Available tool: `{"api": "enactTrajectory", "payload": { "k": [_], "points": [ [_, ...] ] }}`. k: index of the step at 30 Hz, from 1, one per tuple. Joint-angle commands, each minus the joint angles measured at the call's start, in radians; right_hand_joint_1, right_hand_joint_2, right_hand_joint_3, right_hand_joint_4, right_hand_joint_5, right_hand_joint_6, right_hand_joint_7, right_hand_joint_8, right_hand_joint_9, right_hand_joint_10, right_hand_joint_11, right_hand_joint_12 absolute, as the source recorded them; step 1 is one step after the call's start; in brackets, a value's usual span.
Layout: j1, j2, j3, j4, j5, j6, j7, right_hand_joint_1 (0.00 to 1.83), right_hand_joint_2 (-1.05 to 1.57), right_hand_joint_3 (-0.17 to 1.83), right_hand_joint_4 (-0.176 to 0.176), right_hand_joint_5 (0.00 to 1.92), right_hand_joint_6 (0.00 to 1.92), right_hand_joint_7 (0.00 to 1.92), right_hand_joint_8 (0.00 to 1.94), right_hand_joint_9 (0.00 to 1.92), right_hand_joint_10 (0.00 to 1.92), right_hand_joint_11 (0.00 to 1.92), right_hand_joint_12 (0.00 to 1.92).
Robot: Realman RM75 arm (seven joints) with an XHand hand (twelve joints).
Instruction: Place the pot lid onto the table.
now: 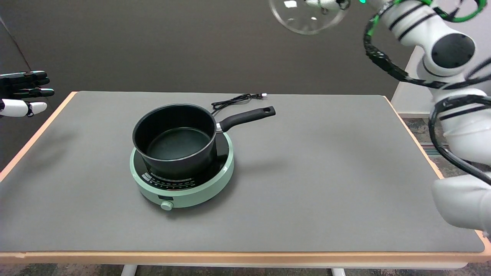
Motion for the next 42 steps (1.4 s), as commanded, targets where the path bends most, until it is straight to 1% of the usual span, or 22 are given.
{"api": "enactTrajectory", "payload": {
  "k": [1, 6, 12, 21, 26, 32, 42],
  "points": [
    [-0.292, 0.057, 0.343, -0.025, -0.024, 0.033, -0.025, 1.22, 1.06, 0.26, -0.101, 0.73, 1.29, 0.98, 1.19, 0.89, 1.37, 0.72, 1.38],
    [-0.383, 0.062, 0.376, -0.014, -0.022, 0.046, -0.025, 1.22, 1.06, 0.26, -0.103, 0.73, 1.29, 0.98, 1.19, 0.89, 1.38, 0.72, 1.38],
    [-0.495, 0.059, 0.381, 0.0, -0.022, 0.054, -0.022, 1.22, 1.06, 0.26, -0.105, 0.73, 1.29, 0.98, 1.18, 0.89, 1.38, 0.72, 1.37],
    [-0.597, 0.07, 0.366, -0.009, -0.022, 0.086, -0.017, 1.22, 1.05, 0.27, -0.106, 0.73, 1.29, 0.98, 1.18, 0.89, 1.38, 0.72, 1.37],
    [-0.626, 0.068, 0.365, -0.044, -0.018, 0.089, -0.017, 1.22, 1.05, 0.27, -0.108, 0.73, 1.29, 0.98, 1.19, 0.89, 1.39, 0.72, 1.37],
    [-0.638, 0.073, 0.363, -0.076, 0.038, 0.092, -0.017, 1.22, 1.05, 0.27, -0.109, 0.73, 1.29, 0.98, 1.19, 0.89, 1.4, 0.72, 1.37],
    [-0.647, 0.079, 0.35, -0.146, 0.041, 0.1, -0.017, 1.22, 1.05, 0.27, -0.107, 0.73, 1.29, 0.98, 1.19, 0.89, 1.4, 0.72, 1.37]
  ]
}}
